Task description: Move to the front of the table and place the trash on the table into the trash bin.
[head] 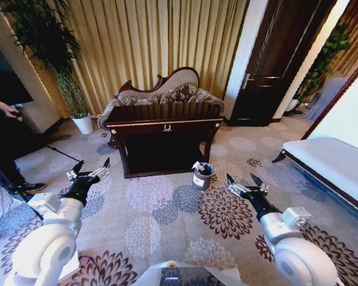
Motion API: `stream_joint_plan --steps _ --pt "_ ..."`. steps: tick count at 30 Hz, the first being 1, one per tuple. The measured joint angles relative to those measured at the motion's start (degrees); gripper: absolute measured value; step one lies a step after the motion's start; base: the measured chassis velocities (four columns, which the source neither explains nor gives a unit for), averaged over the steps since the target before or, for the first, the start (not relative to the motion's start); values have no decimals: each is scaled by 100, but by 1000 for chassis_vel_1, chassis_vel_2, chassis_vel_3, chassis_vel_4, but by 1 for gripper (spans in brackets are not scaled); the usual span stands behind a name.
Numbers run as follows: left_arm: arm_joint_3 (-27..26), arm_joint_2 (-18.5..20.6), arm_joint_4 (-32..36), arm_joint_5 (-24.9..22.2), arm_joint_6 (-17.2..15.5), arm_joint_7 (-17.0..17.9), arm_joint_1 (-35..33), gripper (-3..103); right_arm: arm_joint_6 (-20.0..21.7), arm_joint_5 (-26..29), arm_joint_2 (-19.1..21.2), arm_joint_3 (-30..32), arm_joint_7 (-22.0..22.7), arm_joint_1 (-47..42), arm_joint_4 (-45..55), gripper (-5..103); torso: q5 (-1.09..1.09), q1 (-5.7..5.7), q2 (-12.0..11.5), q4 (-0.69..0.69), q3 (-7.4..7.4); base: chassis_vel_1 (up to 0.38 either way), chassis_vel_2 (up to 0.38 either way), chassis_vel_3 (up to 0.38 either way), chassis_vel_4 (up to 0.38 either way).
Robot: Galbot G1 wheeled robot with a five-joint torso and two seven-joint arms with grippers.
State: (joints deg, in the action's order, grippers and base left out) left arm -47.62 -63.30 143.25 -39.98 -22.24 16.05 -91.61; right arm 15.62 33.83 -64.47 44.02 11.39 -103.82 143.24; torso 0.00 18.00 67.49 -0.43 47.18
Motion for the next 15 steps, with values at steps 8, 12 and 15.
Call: stream_joint_plan --steps 8,12,15 --pt "0 0 0 -1 -3 -3 0 100 0 0 0 0 -1 0 0 100 0 0 0 0 0 0 0 0 0" --pt "0 0 0 -1 -5 -4 0 100 0 0 0 0 -1 0 0 100 0 0 0 0 0 0 0 0 0" --pt "0 0 0 -1 -6 -4 0 100 1 1 0 0 -1 0 0 100 0 0 0 0 0 0 0 0 0"
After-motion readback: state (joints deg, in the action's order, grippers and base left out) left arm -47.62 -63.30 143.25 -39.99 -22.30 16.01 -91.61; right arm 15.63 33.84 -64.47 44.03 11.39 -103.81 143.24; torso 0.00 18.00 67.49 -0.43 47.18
